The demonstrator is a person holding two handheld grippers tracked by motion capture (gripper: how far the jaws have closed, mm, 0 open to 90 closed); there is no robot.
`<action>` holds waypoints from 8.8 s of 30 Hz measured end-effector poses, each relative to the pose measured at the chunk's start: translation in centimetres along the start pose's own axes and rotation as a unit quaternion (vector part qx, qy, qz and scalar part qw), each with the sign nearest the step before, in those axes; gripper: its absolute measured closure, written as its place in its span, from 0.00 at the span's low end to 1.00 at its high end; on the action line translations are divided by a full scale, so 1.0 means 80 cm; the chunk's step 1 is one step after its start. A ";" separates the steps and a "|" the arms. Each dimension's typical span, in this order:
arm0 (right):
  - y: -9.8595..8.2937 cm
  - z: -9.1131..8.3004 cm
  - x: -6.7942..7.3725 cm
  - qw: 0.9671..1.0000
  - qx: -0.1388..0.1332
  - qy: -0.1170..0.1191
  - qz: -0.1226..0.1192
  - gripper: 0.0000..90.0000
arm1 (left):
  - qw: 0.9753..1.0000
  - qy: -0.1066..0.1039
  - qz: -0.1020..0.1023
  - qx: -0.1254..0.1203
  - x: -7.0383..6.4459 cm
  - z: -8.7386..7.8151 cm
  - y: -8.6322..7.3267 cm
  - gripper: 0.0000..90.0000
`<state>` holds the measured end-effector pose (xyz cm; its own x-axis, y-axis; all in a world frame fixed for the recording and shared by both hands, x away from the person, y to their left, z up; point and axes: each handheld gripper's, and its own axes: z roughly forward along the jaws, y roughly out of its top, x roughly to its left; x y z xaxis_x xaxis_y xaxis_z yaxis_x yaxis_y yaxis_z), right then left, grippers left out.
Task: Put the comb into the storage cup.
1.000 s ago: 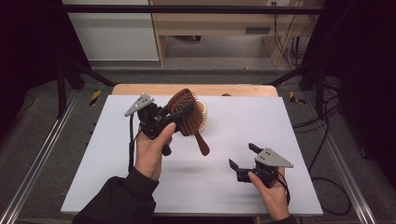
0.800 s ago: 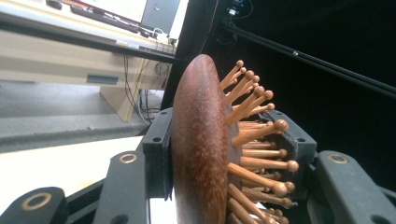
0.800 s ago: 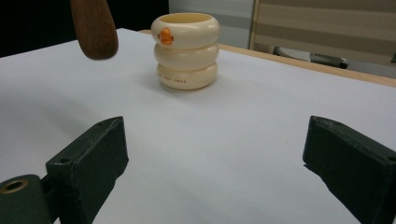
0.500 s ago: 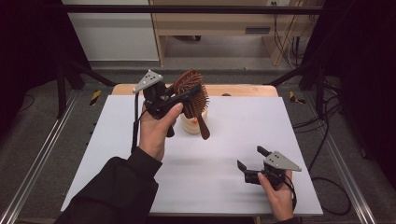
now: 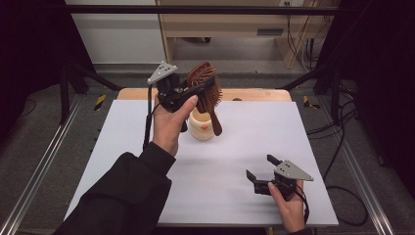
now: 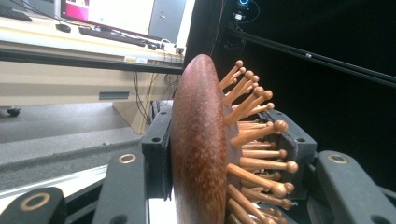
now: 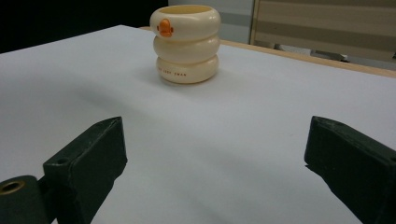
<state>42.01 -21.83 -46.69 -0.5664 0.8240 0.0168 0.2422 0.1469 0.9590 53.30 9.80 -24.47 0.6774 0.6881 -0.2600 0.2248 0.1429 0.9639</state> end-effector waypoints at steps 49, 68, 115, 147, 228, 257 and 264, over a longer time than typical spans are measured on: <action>-0.002 -0.004 0.000 1.000 0.002 0.002 -0.005 0.07 | 0.996 0.085 0.026 -0.007 0.053 0.061 0.015 0.54; -0.002 -0.002 0.001 1.000 0.002 0.005 -0.010 0.07 | 0.993 0.111 0.034 -0.006 0.074 0.065 0.009 0.54; -0.003 0.000 0.000 1.000 0.001 0.017 -0.003 0.07 | 0.993 0.114 0.035 0.000 0.078 0.068 -0.002 0.54; -0.004 0.001 0.000 1.000 0.003 0.015 -0.006 0.07 | 0.992 0.118 0.033 0.010 0.084 0.065 -0.038 0.54; -0.006 0.003 0.001 1.000 0.006 0.014 -0.013 0.07 | 0.993 0.113 0.013 0.028 0.089 0.077 -0.085 0.54; -0.007 0.004 0.001 1.000 0.008 0.018 -0.013 0.06 | 0.993 0.115 0.007 0.027 0.096 0.079 -0.102 0.54; -0.007 0.005 0.002 1.000 0.009 0.019 -0.014 0.06 | 0.993 0.112 0.003 0.028 0.097 0.079 -0.104 0.54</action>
<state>42.07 -21.59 -47.34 -0.6021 0.7984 0.0007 0.2400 0.1802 0.9539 61.09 9.41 -34.90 0.5066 0.8311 -0.2292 0.2650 0.1029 0.9587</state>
